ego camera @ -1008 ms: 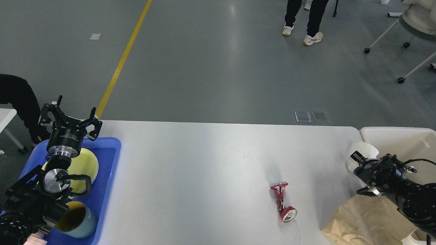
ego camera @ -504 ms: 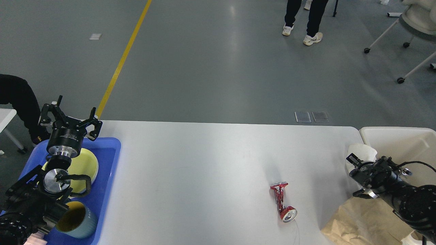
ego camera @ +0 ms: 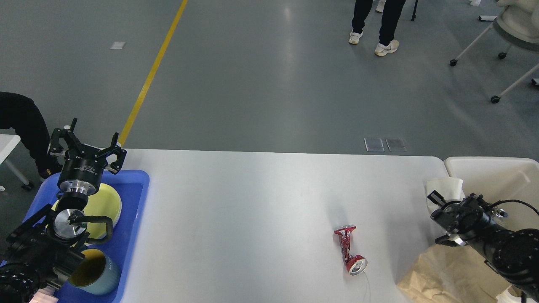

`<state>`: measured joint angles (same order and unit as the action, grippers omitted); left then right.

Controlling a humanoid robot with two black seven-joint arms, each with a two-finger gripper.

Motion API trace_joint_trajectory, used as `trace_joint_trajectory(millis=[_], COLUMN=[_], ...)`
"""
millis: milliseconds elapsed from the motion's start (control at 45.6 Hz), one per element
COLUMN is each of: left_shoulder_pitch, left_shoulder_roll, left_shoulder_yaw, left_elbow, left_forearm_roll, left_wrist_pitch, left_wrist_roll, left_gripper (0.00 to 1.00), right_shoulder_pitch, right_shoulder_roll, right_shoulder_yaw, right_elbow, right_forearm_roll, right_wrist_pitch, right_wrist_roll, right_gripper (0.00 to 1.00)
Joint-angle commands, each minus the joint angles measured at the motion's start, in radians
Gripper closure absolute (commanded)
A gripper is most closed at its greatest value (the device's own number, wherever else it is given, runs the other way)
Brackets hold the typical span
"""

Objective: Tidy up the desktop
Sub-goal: 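Grasp the white paper cup and lift it up over the bin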

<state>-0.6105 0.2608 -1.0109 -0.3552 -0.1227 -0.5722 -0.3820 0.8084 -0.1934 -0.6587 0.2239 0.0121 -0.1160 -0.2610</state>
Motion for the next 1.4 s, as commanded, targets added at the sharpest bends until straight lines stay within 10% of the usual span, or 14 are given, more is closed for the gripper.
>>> trace_joint_trajectory(millis=[0, 285, 679, 1380], left_shoulder_pitch=[0.0, 0.0, 0.0, 0.0], left_shoulder_roll=[0.0, 0.0, 0.0, 0.0], left_shoulder_yaw=[0.0, 0.0, 0.0, 0.0], left_elbow=[0.001, -0.001, 0.001, -0.001], left_forearm_roll=[0.0, 0.0, 0.0, 0.0], left_wrist_pitch=[0.0, 0.0, 0.0, 0.0], left_wrist_roll=[0.0, 0.0, 0.0, 0.0], left_gripper=[0.03, 0.03, 0.03, 0.03], right_shoulder_pitch=[0.003, 0.06, 0.483, 1.043], right_shoulder_roll=[0.0, -0.004, -0.372, -0.695], right_shoulder_yaw=[-0.002, -0.002, -0.007, 0.001], right_elbow=[0.002, 0.046, 0.678, 0.864], right_forearm_roll=[0.0, 0.0, -0.014, -0.014], right_wrist_pitch=[0.001, 0.016, 0.033, 0.506], right_wrist_roll=[0.0, -0.003, -0.006, -0.011], right_gripper=[0.96, 1.0, 1.0, 1.0])
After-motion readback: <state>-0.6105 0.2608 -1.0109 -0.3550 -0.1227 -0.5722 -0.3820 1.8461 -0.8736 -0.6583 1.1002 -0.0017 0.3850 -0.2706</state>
